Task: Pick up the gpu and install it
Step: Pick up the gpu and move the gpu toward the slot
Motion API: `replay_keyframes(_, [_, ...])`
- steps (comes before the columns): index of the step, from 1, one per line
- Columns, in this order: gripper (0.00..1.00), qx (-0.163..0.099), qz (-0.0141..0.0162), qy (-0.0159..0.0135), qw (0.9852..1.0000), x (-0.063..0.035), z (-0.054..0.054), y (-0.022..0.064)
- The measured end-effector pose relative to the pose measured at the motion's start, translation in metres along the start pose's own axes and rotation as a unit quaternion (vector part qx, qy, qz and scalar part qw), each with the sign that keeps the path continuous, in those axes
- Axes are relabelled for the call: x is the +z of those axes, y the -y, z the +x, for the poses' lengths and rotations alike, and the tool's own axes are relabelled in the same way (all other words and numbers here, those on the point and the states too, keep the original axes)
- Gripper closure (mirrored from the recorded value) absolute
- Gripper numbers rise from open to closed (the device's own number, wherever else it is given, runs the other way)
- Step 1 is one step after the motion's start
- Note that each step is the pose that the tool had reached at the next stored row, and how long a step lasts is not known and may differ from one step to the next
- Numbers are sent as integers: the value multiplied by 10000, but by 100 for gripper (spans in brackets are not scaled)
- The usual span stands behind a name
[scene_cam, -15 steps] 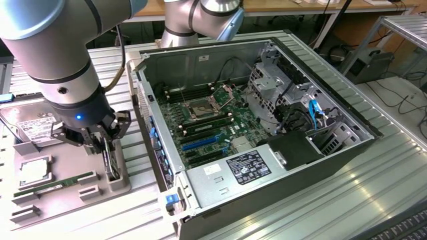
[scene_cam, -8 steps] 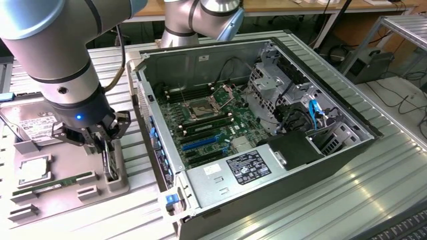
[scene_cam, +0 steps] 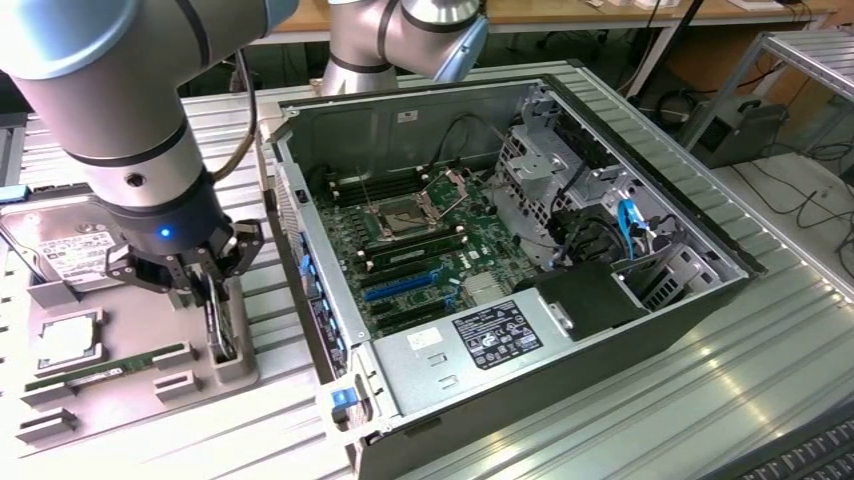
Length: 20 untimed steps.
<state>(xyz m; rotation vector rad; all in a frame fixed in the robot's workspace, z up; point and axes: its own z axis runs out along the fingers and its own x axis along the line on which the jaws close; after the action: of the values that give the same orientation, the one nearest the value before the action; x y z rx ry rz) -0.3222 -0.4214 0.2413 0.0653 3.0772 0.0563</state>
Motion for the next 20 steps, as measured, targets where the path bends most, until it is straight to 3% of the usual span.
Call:
replay_keyframes(6, [74, -267, -16, -16, 9996, -2, -16, -1])
replay_keyframes(9, [74, -288, -17, -27, 9996, -66, -21, -3])
replay_keyframes(16, [74, -314, -19, -61, 9995, -396, -43, -16])
replay_keyframes(20, [74, -326, -19, -104, 9994, -659, -82, -20])
